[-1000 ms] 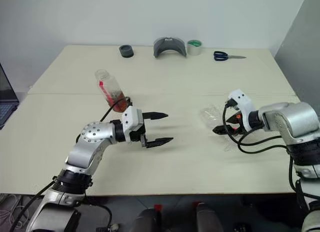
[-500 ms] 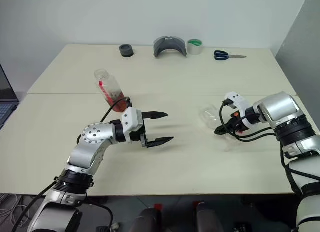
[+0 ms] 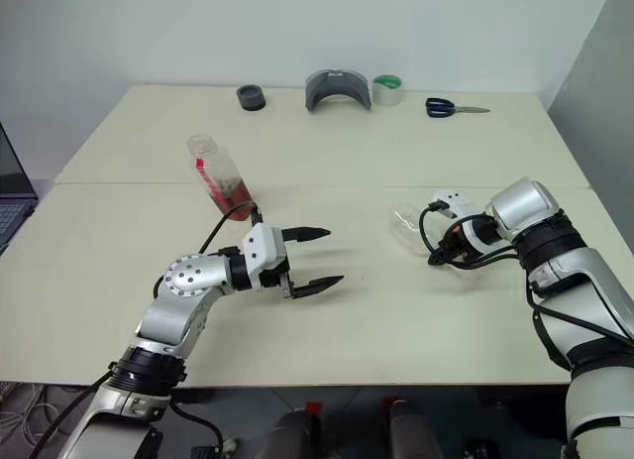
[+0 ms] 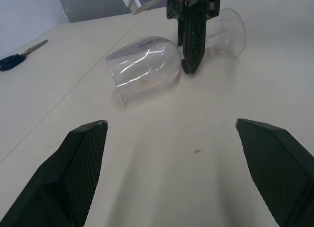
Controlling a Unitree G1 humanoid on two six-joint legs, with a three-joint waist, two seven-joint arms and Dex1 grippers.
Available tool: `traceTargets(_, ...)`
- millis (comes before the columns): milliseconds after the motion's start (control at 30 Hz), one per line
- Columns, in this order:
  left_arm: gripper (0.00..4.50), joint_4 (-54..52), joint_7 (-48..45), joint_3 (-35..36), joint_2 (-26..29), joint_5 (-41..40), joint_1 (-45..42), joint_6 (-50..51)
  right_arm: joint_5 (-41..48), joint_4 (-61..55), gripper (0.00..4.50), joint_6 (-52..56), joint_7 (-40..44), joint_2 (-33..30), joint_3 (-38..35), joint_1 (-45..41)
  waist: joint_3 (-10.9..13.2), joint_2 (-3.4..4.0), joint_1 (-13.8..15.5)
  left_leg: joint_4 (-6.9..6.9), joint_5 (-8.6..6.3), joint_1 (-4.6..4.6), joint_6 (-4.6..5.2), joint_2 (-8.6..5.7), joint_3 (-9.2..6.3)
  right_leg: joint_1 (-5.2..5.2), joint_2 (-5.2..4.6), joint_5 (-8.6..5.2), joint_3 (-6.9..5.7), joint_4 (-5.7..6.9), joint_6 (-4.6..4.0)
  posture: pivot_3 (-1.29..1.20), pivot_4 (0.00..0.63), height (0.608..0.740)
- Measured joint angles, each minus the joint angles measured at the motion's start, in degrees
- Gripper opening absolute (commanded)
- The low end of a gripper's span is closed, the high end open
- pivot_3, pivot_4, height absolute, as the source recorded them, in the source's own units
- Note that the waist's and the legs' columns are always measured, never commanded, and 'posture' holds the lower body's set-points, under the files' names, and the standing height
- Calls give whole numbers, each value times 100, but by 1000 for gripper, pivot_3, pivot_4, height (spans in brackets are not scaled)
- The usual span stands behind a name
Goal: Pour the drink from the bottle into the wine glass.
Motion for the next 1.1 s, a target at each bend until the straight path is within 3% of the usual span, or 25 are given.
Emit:
traceTargets(133,4500,-11,2,-2,1,43,4,-7,-31,316,323,104,-50,195,-195,-171,0,0,-9,7,1,-23,-1,-2,12,-41,0,3,11,34,-5,0,150,740)
traceTargets(233,4500,-29,5,2,9,52,5,15,88,919,322,204,-615,607,-992,-541,2,3,-40,6,4,-25,-1,1,18,-54,1,5,15,51,-10,0,150,740)
traceTargets(367,4500,-200,26,35,18,-51,2,307,351,1669,313,-786,-2290,1144,-2659,-1108,2,3,-50,5,6,-25,0,1,16,-58,3,4,14,64,-12,0,150,740)
traceTargets(467,4500,-410,34,149,69,-263,10,714,397,1913,310,-2024,-3369,1536,-3361,-1051,1,2,-63,7,6,-26,1,-1,21,-56,3,4,17,68,-12,0,150,740)
traceTargets(733,4500,-769,11,466,310,-990,-115,1995,176,2059,307,-4954,-5196,2607,-3903,-187,2,2,-125,6,8,-28,0,0,27,-64,1,4,23,78,-12,0,150,740)
traceTargets(867,4500,-763,174,676,370,-1037,-234,2173,75,1670,306,-5355,-5540,2906,-3901,341,1,2,-130,8,10,-26,-2,2,25,-63,3,4,22,81,-13,0,150,740)
traceTargets(1100,4500,-723,375,744,415,-1031,-246,2312,-44,-274,304,-5454,-5947,3257,-3811,1767,-3,2,-123,8,12,-21,-3,2,17,-57,4,4,19,83,-14,0,150,740)
